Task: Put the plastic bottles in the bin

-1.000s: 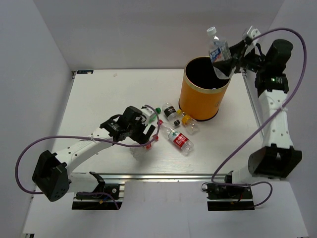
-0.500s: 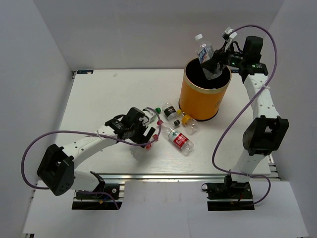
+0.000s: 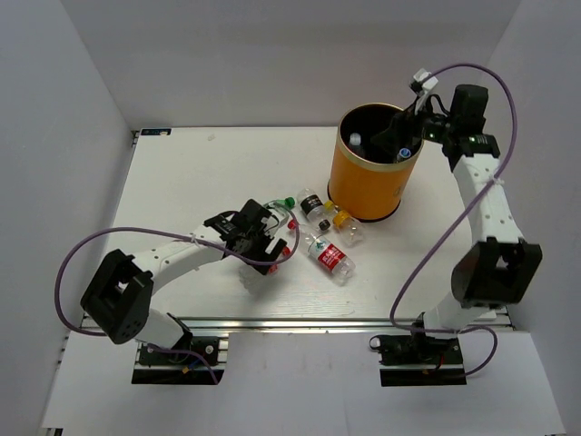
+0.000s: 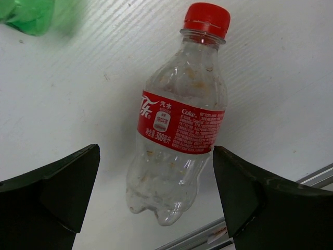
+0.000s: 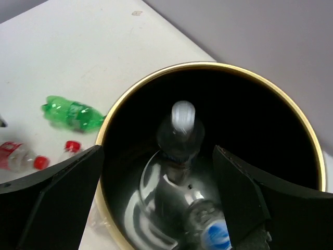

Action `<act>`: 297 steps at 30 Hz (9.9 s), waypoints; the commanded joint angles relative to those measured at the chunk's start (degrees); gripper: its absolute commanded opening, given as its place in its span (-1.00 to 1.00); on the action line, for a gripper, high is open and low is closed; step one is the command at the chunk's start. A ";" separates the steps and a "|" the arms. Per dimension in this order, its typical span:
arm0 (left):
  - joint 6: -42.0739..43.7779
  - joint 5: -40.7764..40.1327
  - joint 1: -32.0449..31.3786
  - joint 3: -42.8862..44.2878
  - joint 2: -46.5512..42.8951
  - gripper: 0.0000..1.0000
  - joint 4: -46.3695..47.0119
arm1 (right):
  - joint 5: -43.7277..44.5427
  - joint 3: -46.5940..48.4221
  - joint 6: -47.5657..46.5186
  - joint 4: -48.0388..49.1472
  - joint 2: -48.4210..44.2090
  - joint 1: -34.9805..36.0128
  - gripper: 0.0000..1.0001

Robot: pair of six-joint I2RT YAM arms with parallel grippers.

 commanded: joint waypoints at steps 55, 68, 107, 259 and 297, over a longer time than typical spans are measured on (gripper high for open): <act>-13.50 12.84 -4.64 68.51 34.84 -0.66 39.64 | -5.38 -46.14 -12.18 -13.05 -40.08 -1.86 -0.61; -14.74 2.64 -4.64 75.54 41.63 1.00 35.37 | -4.50 -46.40 -12.36 -12.96 -38.85 -1.25 0.14; 1.25 -22.24 -3.50 4.18 -16.47 1.00 6.69 | 38.48 -34.36 -2.34 -5.75 2.99 39.18 0.29; -10.08 -12.75 -0.95 8.57 -9.88 1.00 17.42 | 50.85 -43.24 -8.94 11.29 -8.01 29.07 0.78; -51.12 -19.33 -0.42 20.70 14.38 1.00 -2.44 | 46.17 -28.21 -8.06 -5.00 -38.05 28.99 -0.37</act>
